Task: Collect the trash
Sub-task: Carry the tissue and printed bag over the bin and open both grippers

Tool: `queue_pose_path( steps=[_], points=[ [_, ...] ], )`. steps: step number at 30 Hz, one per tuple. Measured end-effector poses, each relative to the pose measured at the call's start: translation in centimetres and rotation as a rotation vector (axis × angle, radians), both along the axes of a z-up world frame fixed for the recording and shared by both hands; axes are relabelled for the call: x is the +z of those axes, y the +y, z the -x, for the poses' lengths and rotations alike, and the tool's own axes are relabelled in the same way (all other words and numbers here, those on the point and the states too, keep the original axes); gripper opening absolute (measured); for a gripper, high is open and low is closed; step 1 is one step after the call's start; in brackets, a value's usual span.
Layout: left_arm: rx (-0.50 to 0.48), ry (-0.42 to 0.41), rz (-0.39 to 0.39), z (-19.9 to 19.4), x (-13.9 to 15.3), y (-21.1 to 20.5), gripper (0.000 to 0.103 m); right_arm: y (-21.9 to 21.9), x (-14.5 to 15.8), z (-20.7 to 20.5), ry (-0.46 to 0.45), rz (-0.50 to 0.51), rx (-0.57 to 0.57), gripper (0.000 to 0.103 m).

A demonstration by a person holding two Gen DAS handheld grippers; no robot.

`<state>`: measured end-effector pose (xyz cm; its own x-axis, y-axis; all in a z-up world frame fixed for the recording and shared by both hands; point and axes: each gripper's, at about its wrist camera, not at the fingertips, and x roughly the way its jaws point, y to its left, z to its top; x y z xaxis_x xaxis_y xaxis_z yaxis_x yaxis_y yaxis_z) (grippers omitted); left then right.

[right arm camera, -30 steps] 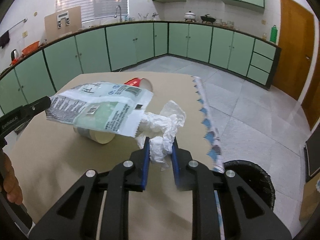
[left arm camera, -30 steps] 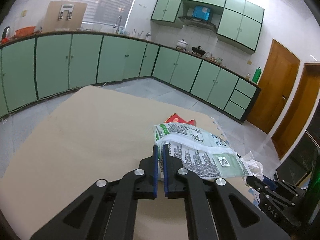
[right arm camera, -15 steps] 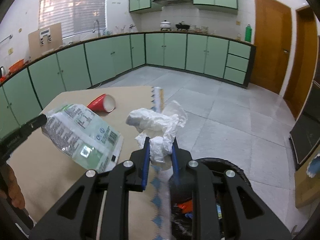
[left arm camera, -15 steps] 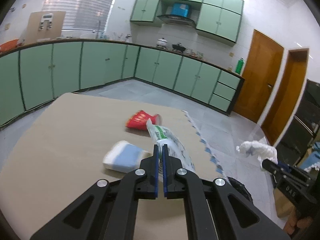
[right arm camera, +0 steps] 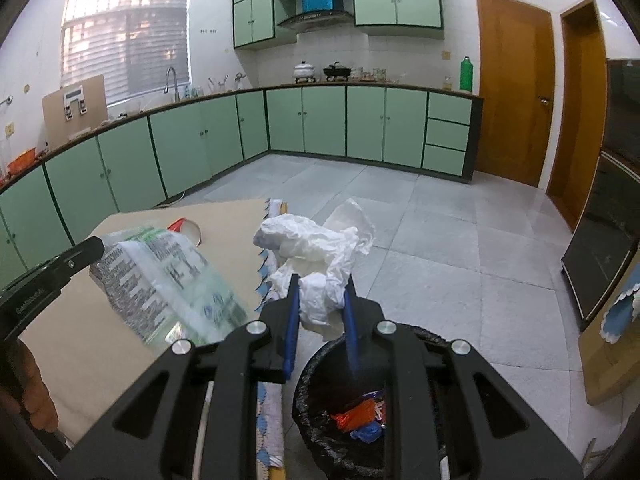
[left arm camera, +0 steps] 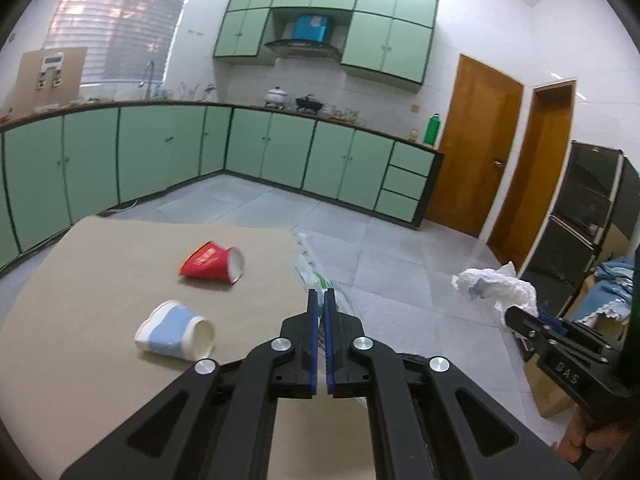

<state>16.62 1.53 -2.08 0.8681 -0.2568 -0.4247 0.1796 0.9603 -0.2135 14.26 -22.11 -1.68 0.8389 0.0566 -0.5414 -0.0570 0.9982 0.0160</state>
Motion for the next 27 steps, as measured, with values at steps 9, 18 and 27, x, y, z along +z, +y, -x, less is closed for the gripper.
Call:
queue_pose_path(
  steps=[9,18,27],
  points=[
    [-0.130,-0.030,-0.014,-0.3,1.2,-6.0,0.003,-3.5,0.4,1.0,-0.007,0.002,-0.050,0.019],
    [-0.242,-0.002,-0.039,-2.3,-0.9,-12.5,0.002,-8.7,-1.5,1.3,0.030,0.006,-0.141,0.019],
    [-0.295,0.085,-0.116,-5.2,-5.3,-18.2,0.003,-13.4,-8.5,-0.1,0.134,-0.017,-0.221,0.019]
  ],
)
